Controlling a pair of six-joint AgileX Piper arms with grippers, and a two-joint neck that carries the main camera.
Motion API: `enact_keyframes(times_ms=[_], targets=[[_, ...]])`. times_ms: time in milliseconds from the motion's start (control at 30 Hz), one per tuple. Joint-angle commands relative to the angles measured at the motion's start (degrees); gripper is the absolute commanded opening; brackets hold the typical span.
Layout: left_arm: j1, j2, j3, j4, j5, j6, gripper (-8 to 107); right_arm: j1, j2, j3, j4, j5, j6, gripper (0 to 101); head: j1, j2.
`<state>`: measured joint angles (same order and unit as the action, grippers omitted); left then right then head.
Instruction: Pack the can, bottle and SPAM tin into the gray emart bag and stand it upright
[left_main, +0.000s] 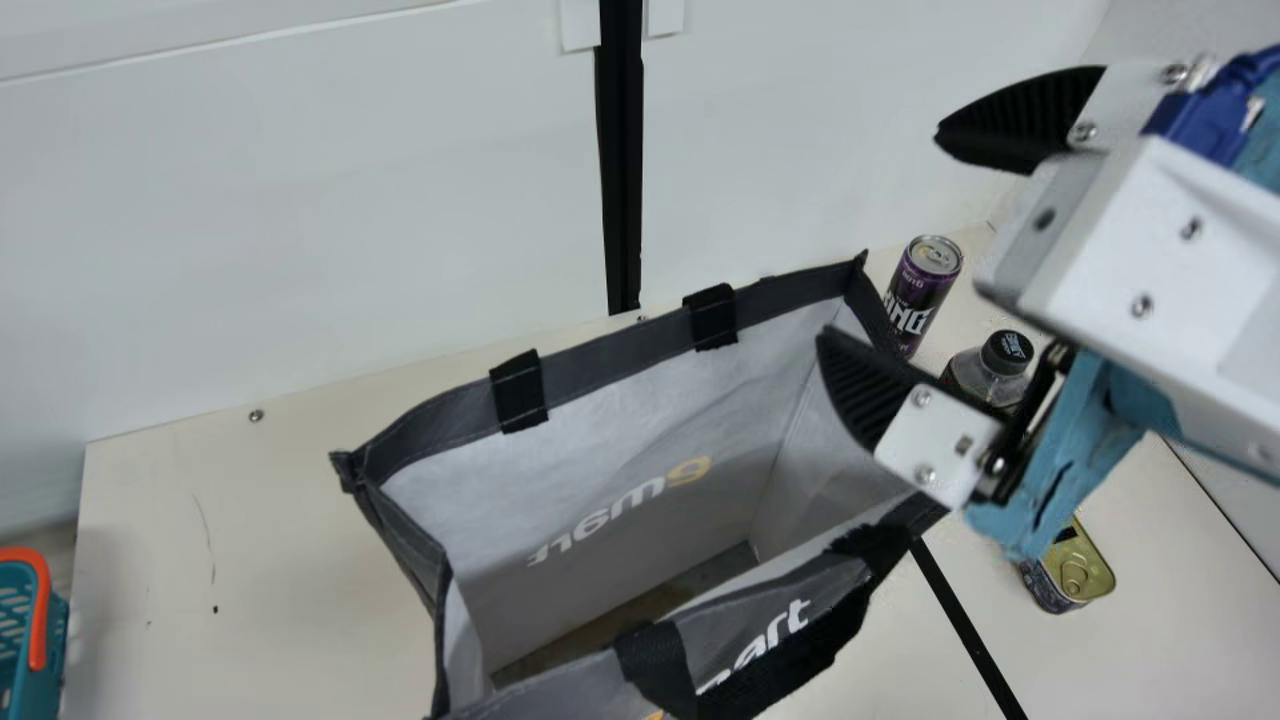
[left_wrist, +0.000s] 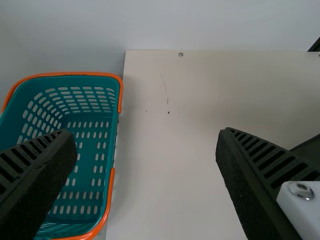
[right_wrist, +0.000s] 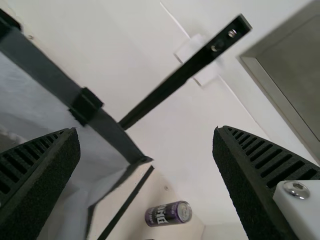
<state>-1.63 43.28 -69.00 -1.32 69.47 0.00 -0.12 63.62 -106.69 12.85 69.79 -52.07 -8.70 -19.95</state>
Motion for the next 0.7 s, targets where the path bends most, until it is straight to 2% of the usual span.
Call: enact_keyframes(times_ms=[0,367,667], targets=[[0.0,0.0,0.0,0.0,0.0,0.0,90,-5.93,0.8,-0.26,2.44,0.11,-1.72,95,-1.3,-0.05],[0.0,0.0,0.0,0.0,0.0,0.0,90,-21.66,5.4,0.21,11.24,0.11,-7.71,95,-1.3,-0.05],[0.0,0.0,0.0,0.0,0.0,0.0,90,-28.46,8.1,2.67,12.86,0.11,-6.89,95,-1.3,-0.05]])
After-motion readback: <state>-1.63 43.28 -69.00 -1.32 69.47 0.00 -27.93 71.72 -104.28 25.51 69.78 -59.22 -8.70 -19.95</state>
